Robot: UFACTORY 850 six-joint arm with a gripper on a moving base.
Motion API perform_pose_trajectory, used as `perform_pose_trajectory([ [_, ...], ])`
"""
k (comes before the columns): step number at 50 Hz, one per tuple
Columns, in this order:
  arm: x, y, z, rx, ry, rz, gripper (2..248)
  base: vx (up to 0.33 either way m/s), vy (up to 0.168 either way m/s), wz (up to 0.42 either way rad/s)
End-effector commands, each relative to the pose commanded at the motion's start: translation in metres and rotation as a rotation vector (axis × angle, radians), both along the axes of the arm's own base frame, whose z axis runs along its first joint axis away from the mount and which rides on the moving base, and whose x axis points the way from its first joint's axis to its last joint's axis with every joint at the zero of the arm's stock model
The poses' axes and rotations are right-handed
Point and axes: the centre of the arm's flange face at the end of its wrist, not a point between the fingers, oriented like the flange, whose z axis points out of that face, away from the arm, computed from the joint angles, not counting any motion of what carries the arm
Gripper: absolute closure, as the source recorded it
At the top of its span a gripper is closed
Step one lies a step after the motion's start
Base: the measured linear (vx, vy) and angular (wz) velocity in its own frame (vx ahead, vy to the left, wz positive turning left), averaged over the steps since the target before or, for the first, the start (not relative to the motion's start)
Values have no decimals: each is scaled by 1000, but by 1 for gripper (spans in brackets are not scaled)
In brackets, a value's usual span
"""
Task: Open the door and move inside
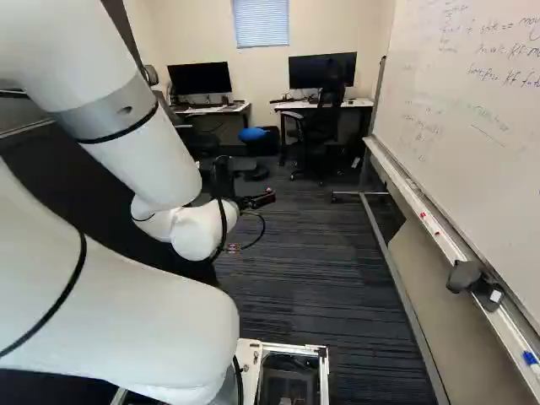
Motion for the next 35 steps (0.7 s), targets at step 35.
perform_pose_trajectory([
  [35,0,0,0,0,0,0,3,204,-25,-14],
])
